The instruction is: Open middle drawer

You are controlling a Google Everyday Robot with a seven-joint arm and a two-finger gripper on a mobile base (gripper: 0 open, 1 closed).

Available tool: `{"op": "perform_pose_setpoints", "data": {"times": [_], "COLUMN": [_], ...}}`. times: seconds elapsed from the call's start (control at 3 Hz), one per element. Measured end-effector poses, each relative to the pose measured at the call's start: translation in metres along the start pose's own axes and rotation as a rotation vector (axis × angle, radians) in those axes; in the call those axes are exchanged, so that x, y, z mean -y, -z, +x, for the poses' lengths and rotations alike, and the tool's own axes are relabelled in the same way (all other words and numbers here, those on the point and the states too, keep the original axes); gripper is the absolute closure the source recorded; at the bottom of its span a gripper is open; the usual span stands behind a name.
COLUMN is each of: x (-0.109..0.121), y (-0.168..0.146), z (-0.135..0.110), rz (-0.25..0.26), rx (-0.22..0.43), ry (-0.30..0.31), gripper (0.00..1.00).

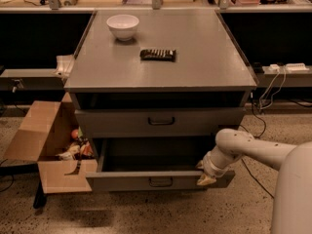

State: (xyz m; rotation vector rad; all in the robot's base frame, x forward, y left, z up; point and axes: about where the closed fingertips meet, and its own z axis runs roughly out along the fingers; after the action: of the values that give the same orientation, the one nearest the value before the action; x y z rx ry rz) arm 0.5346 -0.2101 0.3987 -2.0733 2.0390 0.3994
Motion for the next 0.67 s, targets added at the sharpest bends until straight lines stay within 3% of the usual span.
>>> {"op": "perform_pose_setpoints", "data": {"times": [0.33, 0.67], "x": [-0.012, -0.026], "y": [0.001, 0.001], "z": [-0.006, -0.01], "rz": [-0.008, -0.012], "rx": [0.006, 0.019], "ry": [0.01, 0.014], "gripper": [0.84, 1.0]}}
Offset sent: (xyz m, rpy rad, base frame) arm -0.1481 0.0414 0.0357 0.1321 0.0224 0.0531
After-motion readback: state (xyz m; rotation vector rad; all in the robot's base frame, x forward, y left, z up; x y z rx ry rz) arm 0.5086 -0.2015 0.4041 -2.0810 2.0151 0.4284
